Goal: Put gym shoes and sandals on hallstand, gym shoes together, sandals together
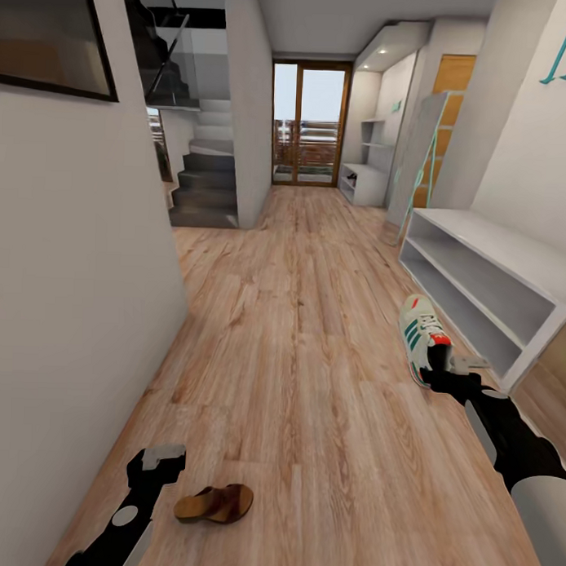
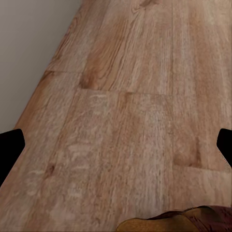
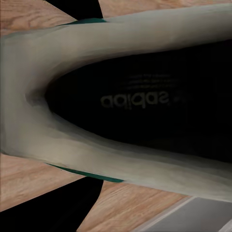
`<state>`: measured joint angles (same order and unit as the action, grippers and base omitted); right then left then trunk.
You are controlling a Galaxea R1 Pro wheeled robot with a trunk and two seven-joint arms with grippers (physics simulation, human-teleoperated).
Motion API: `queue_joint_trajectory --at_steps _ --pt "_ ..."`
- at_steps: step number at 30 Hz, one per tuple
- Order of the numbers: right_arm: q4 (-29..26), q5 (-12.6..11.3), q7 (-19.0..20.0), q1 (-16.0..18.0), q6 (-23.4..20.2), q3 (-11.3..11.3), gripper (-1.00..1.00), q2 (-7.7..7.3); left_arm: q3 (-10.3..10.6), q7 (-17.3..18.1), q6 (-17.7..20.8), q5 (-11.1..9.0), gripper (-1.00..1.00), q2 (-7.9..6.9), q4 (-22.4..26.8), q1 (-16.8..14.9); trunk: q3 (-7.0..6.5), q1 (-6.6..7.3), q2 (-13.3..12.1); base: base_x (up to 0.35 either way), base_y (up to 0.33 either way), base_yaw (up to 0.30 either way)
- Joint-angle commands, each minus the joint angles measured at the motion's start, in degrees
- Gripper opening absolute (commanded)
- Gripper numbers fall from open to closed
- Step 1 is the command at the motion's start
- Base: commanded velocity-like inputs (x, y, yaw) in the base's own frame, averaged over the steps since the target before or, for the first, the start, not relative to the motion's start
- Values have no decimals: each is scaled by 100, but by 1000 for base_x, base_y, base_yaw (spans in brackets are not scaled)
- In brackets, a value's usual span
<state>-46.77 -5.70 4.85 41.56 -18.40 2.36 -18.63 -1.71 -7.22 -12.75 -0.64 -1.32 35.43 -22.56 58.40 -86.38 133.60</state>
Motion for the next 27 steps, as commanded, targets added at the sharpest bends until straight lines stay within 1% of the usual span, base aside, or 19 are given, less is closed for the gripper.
queue_joint_trajectory --at_steps 1,9,16,20,27 --pt "-10 -59 11 2 -32 10 -100 2 5 -16 -17 -6 100 0 -3 -3 5 -2 2 316 0 0" --pt "-108 -62 15 2 -32 10 -100 7 4 -16 -17 -6 100 0 -2 -3 5 -2 2 326 42 0" --pt "-164 -62 10 2 -40 10 -100 8 4 -16 -17 -6 100 0 -9 -3 5 -2 2 300 140 0" --pt "-166 -62 11 2 -41 10 -100 8 4 -16 -17 -6 100 0 -10 -3 5 -2 2 90 67 0" --pt "-166 -62 9 2 -41 4 -100 17 7 -8 -17 -6 100 0 -19 -3 5 -2 2 7 5 0"
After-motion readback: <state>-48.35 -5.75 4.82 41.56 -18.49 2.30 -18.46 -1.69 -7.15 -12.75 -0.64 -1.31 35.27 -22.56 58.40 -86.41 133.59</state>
